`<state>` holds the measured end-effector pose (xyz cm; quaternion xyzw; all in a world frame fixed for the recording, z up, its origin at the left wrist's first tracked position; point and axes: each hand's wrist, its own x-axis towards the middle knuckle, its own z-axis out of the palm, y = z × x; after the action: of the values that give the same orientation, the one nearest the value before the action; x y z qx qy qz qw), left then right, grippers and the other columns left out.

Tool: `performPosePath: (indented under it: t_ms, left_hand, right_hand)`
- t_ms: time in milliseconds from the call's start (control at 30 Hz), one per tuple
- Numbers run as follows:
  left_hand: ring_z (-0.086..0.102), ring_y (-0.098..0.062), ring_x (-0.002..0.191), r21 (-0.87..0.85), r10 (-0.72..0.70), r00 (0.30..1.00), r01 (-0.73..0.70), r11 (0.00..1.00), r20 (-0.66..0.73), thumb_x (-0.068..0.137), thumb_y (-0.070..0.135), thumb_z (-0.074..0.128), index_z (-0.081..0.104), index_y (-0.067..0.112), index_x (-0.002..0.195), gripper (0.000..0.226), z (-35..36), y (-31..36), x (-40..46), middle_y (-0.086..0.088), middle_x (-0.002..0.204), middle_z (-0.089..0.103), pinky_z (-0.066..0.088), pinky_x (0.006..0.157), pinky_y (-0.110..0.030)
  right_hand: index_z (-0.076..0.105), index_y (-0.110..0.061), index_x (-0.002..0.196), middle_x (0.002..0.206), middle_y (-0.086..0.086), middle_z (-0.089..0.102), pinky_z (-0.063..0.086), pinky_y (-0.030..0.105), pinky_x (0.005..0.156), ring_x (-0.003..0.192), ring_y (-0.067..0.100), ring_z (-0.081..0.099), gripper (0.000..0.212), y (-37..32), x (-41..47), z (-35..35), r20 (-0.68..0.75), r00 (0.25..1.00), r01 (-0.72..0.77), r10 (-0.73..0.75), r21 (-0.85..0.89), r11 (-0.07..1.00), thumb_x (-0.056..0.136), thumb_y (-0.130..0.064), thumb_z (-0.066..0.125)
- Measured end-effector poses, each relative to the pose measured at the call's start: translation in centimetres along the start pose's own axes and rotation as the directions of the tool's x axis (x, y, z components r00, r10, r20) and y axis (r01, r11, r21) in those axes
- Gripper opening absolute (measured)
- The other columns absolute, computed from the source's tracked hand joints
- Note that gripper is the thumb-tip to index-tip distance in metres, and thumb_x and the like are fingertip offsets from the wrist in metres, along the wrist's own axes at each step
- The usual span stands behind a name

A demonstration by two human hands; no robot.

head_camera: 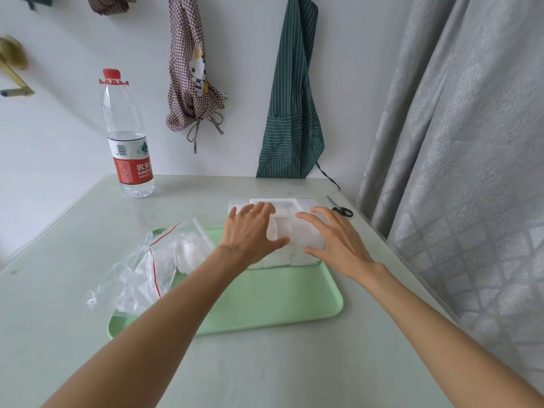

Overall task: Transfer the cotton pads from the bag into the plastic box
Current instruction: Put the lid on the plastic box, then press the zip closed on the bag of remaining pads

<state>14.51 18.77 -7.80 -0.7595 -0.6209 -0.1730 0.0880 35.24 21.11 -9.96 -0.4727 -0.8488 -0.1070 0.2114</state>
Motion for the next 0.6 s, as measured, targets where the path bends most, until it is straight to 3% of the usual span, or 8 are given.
performPosePath:
  t_ms: [100, 200, 300, 400, 500, 600]
  left_hand:
    - [0.045, -0.021, 0.126, -0.018, -0.03, 0.999, 0.031, 0.999, 0.037, 0.077, 0.068, 0.055, 0.042, 0.022, 0.129, 0.07, 0.0, 0.1, 0.4, 0.004, 0.135, 0.05, 0.033, 0.104, -0.037]
    - [0.027, -0.018, 0.139, -0.149, -0.013, 0.999, 0.018, 0.989, 0.035, 0.08, 0.067, 0.052, 0.039, 0.023, 0.136, 0.072, -0.5, 0.1, -0.7, 0.004, 0.147, 0.038, 0.018, 0.115, -0.041]
    - [0.025, -0.016, 0.14, -0.223, -0.006, 0.988, -0.029, 0.974, -0.155, 0.087, 0.057, 0.051, 0.044, 0.024, 0.135, 0.059, -2.3, -1.8, -3.3, 0.006, 0.149, 0.036, 0.016, 0.116, -0.036]
    - [0.041, -0.022, 0.129, -0.256, -0.175, 0.923, 0.088, 0.963, -0.343, 0.089, 0.043, 0.057, 0.052, 0.021, 0.126, 0.043, -5.3, -5.1, -6.8, 0.002, 0.137, 0.05, 0.031, 0.103, -0.036]
    - [0.048, -0.028, 0.119, -0.271, -0.475, 0.853, 0.415, 0.869, -0.216, 0.093, 0.038, 0.05, 0.053, 0.026, 0.121, 0.031, -7.8, -10.0, -9.6, -0.002, 0.127, 0.056, 0.04, 0.089, -0.04]
    - [0.057, -0.03, 0.108, -0.089, -0.62, 0.778, 0.628, 0.773, 0.101, 0.094, 0.033, 0.045, 0.059, 0.038, 0.107, 0.02, -8.4, -15.5, -12.0, 0.003, 0.12, 0.064, 0.044, 0.086, -0.037]
  right_hand:
    - [0.041, -0.029, 0.14, 0.138, 0.004, 0.042, 0.033, 0.032, 0.104, 0.127, 0.021, 0.041, 0.073, 0.0, 0.2, 0.3, -0.007, 1.0, 0.006, -0.006, -0.001, 1.0, 0.076, -0.033, 0.076]
    - [0.037, -0.029, 0.143, 0.143, 0.005, 0.04, 0.032, 0.037, 0.109, 0.131, 0.024, 0.039, 0.076, 0.2, -0.2, 0.6, -0.016, 1.0, 0.017, -0.017, -0.001, 1.0, 0.077, -0.035, 0.074]
    - [0.03, -0.028, 0.147, 0.15, 0.005, 0.033, 0.02, 0.038, 0.116, 0.14, 0.026, 0.028, 0.075, -0.4, -1.0, 0.4, -0.13, 0.991, 0.014, -0.015, -0.004, 1.0, 0.082, -0.039, 0.066]
    - [0.046, -0.016, 0.136, 0.135, 0.004, 0.051, 0.032, 0.032, 0.107, 0.127, 0.02, 0.044, 0.054, -3.6, -1.7, -0.9, -0.373, 0.928, 0.036, -0.001, 0.087, 0.996, 0.087, -0.034, 0.06]
    - [0.065, -0.021, 0.1, 0.097, -0.01, 0.064, 0.048, 0.025, 0.077, 0.087, 0.009, 0.058, 0.019, -9.2, -1.6, -2.2, -0.371, 0.926, 0.038, 0.068, 0.272, 0.961, 0.09, -0.033, 0.054]
    - [0.068, -0.025, 0.083, 0.081, -0.013, 0.065, 0.048, 0.028, 0.062, 0.068, 0.005, 0.058, 0.019, -14.0, 0.1, -2.6, -0.15, 0.981, -0.057, 0.121, 0.373, 0.926, 0.091, -0.034, 0.053]
